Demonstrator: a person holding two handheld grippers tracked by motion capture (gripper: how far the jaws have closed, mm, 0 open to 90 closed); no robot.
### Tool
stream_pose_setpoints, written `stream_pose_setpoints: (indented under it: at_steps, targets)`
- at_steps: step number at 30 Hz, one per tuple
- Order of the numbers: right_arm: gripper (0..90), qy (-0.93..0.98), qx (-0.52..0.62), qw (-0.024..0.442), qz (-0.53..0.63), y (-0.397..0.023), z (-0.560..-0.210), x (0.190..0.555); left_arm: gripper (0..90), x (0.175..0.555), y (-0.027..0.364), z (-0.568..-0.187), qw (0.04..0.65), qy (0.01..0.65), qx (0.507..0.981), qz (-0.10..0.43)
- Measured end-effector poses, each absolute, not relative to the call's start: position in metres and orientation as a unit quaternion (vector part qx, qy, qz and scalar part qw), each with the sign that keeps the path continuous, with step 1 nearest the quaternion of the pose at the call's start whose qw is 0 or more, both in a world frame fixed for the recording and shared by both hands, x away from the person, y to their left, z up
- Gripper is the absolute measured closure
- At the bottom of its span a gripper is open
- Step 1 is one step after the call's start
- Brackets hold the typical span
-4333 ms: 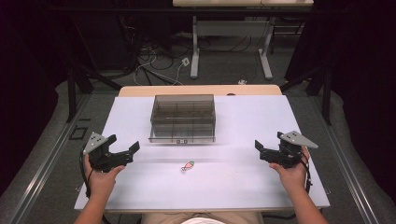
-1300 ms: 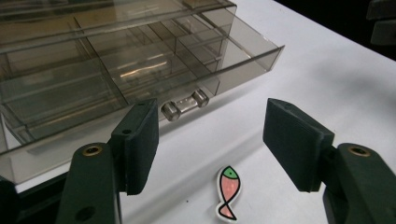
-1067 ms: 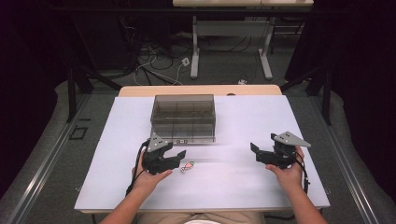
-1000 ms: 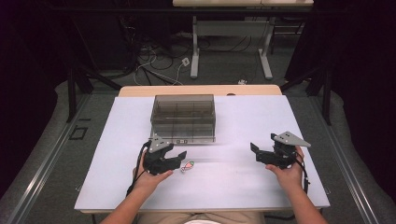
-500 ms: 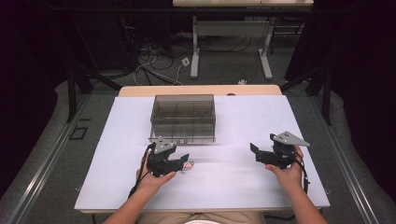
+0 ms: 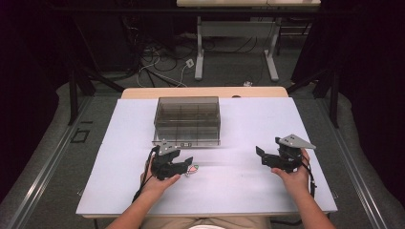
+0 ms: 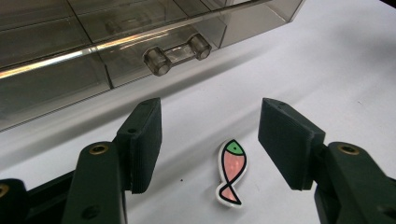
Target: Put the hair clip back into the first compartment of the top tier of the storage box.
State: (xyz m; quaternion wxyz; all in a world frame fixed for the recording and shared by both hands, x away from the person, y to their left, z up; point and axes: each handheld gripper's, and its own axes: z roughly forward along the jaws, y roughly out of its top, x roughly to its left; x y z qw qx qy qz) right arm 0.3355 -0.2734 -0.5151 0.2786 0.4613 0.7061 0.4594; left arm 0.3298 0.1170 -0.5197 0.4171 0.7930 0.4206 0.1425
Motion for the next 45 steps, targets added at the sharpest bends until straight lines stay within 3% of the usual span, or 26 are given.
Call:
stream_pose_setpoints:
  at_steps: [25, 45]
  targets:
    - [14.4, 0.710, 0.461, 0.271, 0.458, -0.274, -0.517, 0.338, 43.6, 0.336, 0.112, -0.530, 0.399, 0.434, 0.800, 0.110]
    - [14.5, 0.712, 0.462, 0.270, 0.455, -0.273, -0.519, 0.338, 49.7, 0.347, 0.117, -0.541, 0.397, 0.490, 0.776, -0.006]
